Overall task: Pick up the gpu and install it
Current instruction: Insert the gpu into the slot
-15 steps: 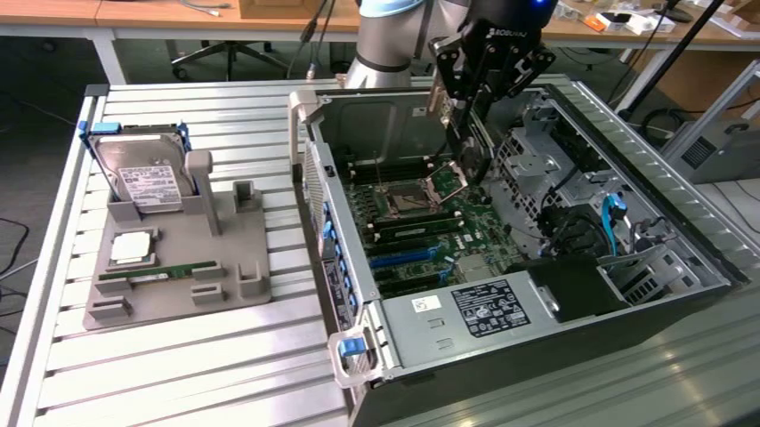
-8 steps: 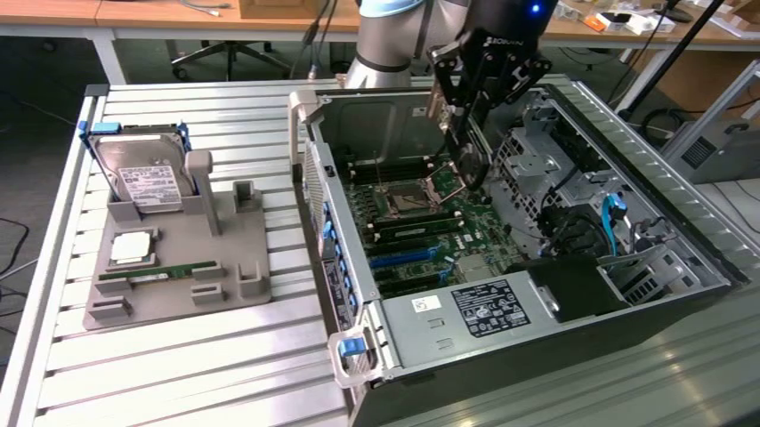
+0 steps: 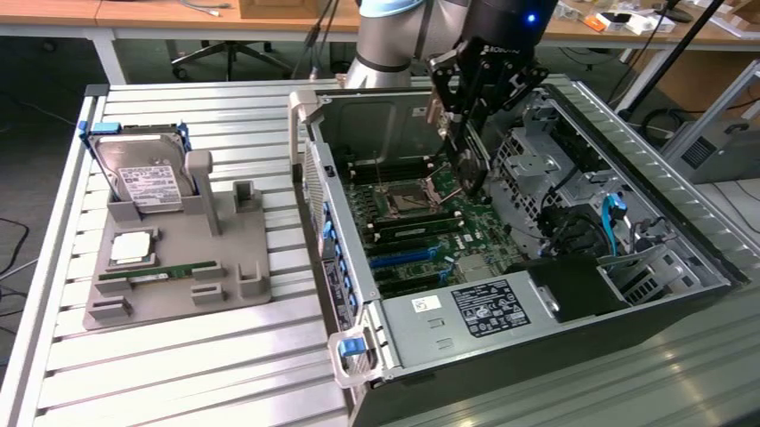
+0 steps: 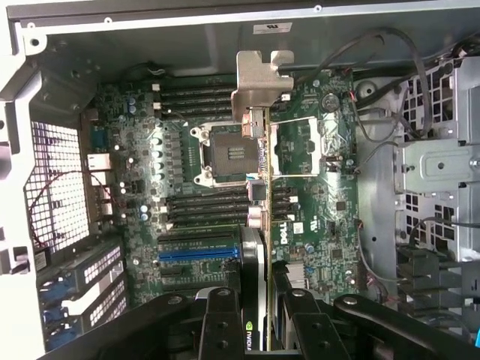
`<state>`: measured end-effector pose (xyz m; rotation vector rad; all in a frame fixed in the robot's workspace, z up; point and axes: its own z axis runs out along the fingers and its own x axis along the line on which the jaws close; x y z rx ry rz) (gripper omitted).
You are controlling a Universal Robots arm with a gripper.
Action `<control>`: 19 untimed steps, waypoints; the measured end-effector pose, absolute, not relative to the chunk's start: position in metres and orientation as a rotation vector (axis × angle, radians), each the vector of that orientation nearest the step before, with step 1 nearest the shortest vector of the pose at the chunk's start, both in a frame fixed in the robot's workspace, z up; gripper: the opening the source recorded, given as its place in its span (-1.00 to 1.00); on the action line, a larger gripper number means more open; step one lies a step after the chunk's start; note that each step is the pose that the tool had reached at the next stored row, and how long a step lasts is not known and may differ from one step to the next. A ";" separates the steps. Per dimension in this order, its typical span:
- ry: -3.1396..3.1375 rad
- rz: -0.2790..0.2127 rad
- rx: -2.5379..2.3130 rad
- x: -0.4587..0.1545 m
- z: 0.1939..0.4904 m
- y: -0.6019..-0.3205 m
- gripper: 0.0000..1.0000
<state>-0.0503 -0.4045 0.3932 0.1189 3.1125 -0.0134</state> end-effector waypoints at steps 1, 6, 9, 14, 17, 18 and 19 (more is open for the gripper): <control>3.112 -0.014 0.119 -0.050 0.392 -0.405 -0.47; 3.112 -0.019 0.119 -0.050 0.388 -0.404 -0.47; 3.112 -0.021 0.119 -0.050 0.386 -0.405 -0.47; 3.112 -0.026 0.119 -0.050 0.382 -0.404 -0.47; 3.112 -0.029 0.119 -0.050 0.380 -0.405 -0.47; 3.112 -0.030 0.119 -0.050 0.379 -0.405 -0.47; 3.112 -0.031 0.119 -0.050 0.378 -0.405 -0.47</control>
